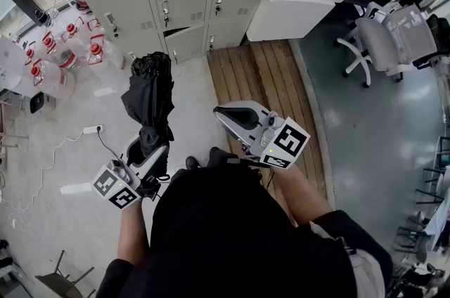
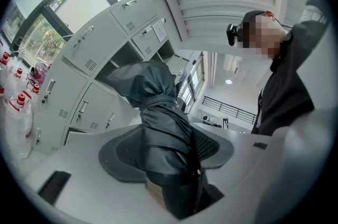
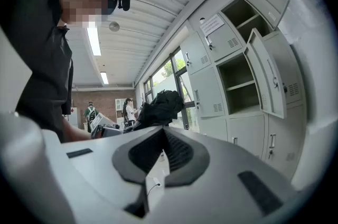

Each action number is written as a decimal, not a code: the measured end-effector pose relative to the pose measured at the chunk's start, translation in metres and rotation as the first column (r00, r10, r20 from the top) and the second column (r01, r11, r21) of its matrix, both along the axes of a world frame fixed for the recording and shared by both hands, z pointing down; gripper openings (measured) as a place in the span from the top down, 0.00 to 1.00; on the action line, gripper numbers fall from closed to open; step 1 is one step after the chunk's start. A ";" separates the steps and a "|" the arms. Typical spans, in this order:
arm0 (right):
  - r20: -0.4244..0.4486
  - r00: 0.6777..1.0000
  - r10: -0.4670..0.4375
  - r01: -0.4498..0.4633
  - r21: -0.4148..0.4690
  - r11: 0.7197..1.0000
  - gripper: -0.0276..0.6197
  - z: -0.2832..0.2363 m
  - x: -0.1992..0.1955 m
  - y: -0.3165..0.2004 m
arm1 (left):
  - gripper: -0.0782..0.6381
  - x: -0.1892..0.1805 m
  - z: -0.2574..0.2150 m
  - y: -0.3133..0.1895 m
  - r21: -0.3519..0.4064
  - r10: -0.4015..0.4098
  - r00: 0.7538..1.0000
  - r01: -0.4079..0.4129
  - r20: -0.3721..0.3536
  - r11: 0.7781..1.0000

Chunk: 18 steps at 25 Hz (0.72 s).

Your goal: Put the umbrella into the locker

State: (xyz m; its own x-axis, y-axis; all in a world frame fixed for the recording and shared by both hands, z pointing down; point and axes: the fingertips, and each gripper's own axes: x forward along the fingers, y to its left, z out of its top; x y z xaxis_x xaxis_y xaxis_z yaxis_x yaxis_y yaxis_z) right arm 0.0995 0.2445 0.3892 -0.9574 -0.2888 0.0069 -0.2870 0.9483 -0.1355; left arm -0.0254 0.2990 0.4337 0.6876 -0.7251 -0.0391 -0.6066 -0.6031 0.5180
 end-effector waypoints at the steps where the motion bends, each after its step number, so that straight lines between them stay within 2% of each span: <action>1: -0.001 1.000 0.000 0.000 -0.005 1.000 0.94 0.003 -0.003 0.006 | 0.54 -0.003 0.003 0.005 -0.005 0.000 1.000 0.000 -0.002 1.000; 12: 0.010 1.000 0.010 -0.010 -0.031 0.999 0.94 0.008 -0.024 0.022 | 0.54 -0.013 0.012 0.019 -0.041 0.009 1.000 -0.009 0.006 0.999; 18: 0.034 0.999 0.022 -0.021 -0.024 0.999 0.94 0.011 -0.035 0.037 | 0.54 -0.026 0.021 0.035 -0.032 0.001 1.000 -0.002 -0.022 0.999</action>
State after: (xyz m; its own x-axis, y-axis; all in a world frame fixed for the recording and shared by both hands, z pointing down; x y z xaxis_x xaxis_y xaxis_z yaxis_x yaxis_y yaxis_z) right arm 0.0647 0.2818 0.3998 -0.9507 -0.3097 -0.0184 -0.3024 0.9382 -0.1683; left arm -0.0511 0.3340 0.4543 0.6878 -0.7252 -0.0314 -0.5937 -0.5869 0.5504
